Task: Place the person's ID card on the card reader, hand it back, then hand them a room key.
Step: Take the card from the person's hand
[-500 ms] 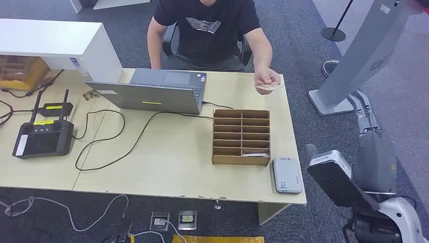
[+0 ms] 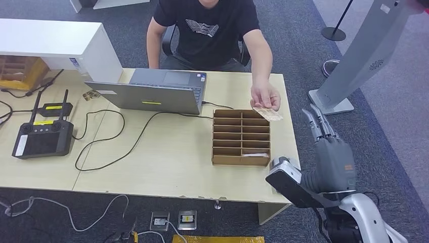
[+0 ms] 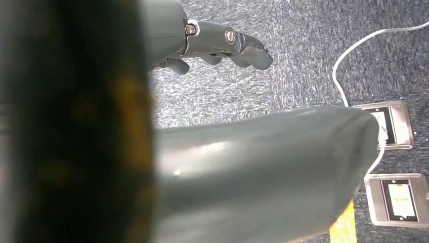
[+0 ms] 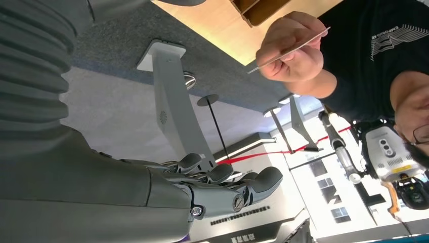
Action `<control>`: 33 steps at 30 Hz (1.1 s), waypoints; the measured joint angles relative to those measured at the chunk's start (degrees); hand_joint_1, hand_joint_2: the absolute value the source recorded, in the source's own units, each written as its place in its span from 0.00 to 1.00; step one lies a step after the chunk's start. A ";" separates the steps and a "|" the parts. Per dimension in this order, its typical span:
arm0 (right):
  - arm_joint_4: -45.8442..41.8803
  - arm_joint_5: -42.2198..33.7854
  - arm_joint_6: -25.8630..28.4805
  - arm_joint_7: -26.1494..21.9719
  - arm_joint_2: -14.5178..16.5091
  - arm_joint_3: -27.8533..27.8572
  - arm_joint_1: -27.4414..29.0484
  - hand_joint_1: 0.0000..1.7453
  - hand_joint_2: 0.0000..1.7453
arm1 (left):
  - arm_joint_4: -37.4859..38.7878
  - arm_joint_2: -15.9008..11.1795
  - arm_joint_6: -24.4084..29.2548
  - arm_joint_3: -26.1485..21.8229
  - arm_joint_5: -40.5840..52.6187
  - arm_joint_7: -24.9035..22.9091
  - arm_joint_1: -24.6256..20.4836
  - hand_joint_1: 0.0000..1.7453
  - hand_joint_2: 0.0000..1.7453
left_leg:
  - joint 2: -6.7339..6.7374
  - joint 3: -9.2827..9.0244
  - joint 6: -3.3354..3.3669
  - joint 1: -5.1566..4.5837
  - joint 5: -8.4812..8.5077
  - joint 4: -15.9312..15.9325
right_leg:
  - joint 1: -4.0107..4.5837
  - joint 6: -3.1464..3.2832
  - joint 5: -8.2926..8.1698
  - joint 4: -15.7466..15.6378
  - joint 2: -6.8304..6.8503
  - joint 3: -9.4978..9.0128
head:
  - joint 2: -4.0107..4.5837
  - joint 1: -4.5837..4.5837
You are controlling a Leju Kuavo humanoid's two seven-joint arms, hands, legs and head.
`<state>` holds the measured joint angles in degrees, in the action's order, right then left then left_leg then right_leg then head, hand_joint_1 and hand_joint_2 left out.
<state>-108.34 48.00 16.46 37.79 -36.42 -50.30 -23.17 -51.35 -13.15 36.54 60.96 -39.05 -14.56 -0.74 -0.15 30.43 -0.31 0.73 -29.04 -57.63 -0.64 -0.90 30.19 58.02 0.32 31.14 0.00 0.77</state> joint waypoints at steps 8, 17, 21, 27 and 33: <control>1.55 0.07 0.00 0.00 0.54 -2.25 -0.71 0.00 1.00 | 0.42 -0.26 0.00 0.75 -0.02 0.00 -0.14 0.00 0.00 | 0.00 -0.02 0.00 0.00 0.00 0.00 | 0.00 0.00 0.00 0.00 0.00 0.00 | 0.00 -0.01; 5.25 6.42 -4.84 -0.15 2.21 -4.56 -2.99 0.00 1.00 | 0.62 -0.38 -0.49 1.74 -2.40 0.00 -0.56 0.00 0.00 | 0.00 0.00 0.00 0.00 0.00 0.00 | 0.00 0.00 0.00 0.00 -0.01 0.00 | 0.00 -0.01; 9.72 8.21 -5.91 -0.42 4.76 -6.17 -5.20 0.00 1.00 | 0.62 -0.36 -0.62 2.32 -4.35 0.22 -0.82 0.00 0.00 | 0.01 -0.02 0.00 0.01 0.01 0.00 | 0.01 0.00 -0.01 0.01 -0.03 -0.02 | 0.00 -0.01; 16.63 8.68 -5.09 -0.54 8.29 -7.79 -7.24 1.00 1.00 | 0.53 -0.34 0.17 3.47 -6.46 0.44 -1.02 0.00 0.00 | 0.01 -0.03 0.03 0.01 0.04 0.00 | 0.01 0.00 -0.01 0.01 -0.01 -0.02 | 0.00 0.00; 20.96 9.41 -6.10 -0.97 10.20 -8.00 -7.57 1.00 1.00 | 0.34 -0.43 0.37 4.68 -8.50 0.75 -1.28 0.00 0.00 | 0.00 -0.01 0.03 0.00 0.04 0.00 | 0.00 0.00 -0.01 0.01 -0.01 -0.02 | 0.00 -0.01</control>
<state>-87.38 57.41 10.36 36.82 -26.23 -58.30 -30.74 -51.01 -13.58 36.92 65.64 -47.55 -13.80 -2.01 -0.14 30.42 -0.28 0.73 -29.00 -57.63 -0.64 -0.90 30.18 58.04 0.31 31.13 0.00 0.76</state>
